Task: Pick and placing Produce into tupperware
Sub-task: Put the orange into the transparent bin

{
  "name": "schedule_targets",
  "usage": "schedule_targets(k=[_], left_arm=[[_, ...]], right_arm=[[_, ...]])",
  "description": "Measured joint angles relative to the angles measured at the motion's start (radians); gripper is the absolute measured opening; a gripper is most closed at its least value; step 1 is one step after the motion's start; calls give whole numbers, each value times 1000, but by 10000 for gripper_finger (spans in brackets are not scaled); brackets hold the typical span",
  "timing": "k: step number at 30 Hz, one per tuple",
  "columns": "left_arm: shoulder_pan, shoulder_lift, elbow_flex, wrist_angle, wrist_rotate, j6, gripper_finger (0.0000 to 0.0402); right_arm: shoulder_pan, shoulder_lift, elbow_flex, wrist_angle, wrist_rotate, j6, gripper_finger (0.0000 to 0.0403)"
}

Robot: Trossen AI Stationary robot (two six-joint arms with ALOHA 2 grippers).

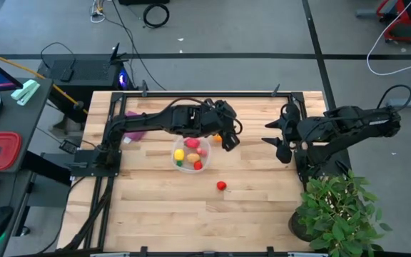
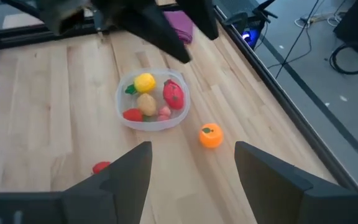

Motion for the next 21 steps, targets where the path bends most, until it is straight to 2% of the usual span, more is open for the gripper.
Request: schedule_targets(k=[4, 8, 12, 17, 21], left_arm=[[40, 0, 0, 0, 1, -89, 208], [98, 0, 0, -8, 29, -181, 214], [155, 0, -5, -10, 105, -112, 211], [208, 2, -9, -49, 224, 111, 209], [227, 16, -10, -63, 316, 47, 206]], right_arm=[[1, 0, -2, 0, -1, 86, 240], [1, 0, -6, 0, 0, 41, 240], [0, 0, -6, 17, 0, -46, 240], [0, 0, -6, 40, 0, -58, 240], [0, 0, -6, 38, 0, -62, 240]])
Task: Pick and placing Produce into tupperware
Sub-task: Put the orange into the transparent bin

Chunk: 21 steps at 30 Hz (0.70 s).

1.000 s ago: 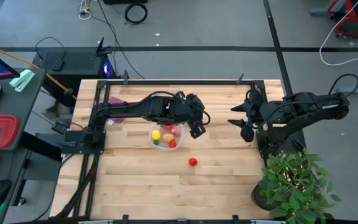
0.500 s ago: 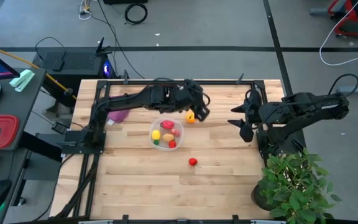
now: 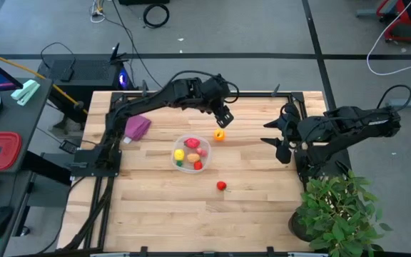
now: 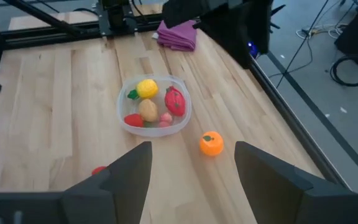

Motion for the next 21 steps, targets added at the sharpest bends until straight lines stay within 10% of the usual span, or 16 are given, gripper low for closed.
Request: schedule_targets(k=[21], left_arm=[[-17, 300, 1, -176, 85, 99, 209]], right_arm=[[-1, 40, 0, 12, 0, 71, 240]])
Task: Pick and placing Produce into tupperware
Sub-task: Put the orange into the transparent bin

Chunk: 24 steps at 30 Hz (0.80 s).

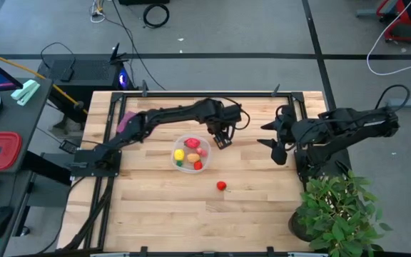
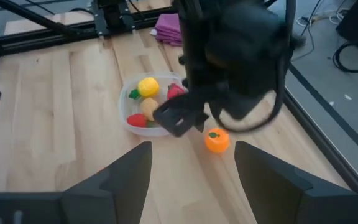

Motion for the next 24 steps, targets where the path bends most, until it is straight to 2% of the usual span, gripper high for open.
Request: schedule_targets(k=[5, 19, 24], left_arm=[[0, 54, 0, 39, -15, 92, 222], [54, 62, 0, 84, -32, 119, 253], [63, 62, 0, 84, 31, 123, 256]], right_arm=[[0, 10, 0, -2, 0, -12, 240], [0, 27, 0, -51, 0, -33, 240], [0, 27, 0, -99, 0, 5, 240]])
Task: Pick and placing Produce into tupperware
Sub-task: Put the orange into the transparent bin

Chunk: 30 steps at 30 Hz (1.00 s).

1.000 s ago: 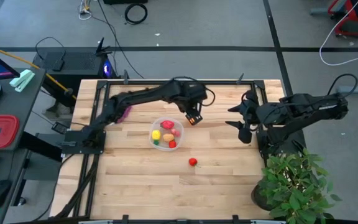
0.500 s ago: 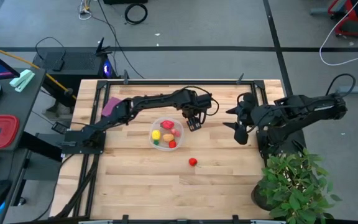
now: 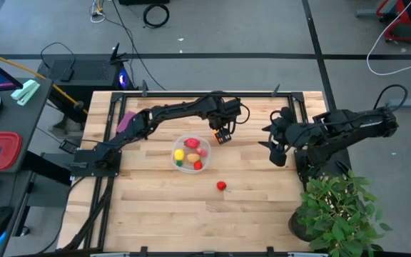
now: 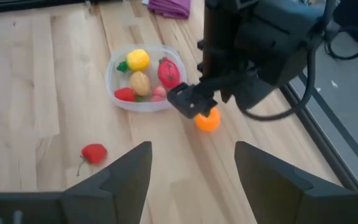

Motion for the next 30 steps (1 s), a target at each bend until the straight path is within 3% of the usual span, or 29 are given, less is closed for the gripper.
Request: schedule_targets(k=[30], left_arm=[[1, 92, 2, 27, 8, -2, 267]], right_arm=[[0, 0, 0, -22, 5, -2, 240]])
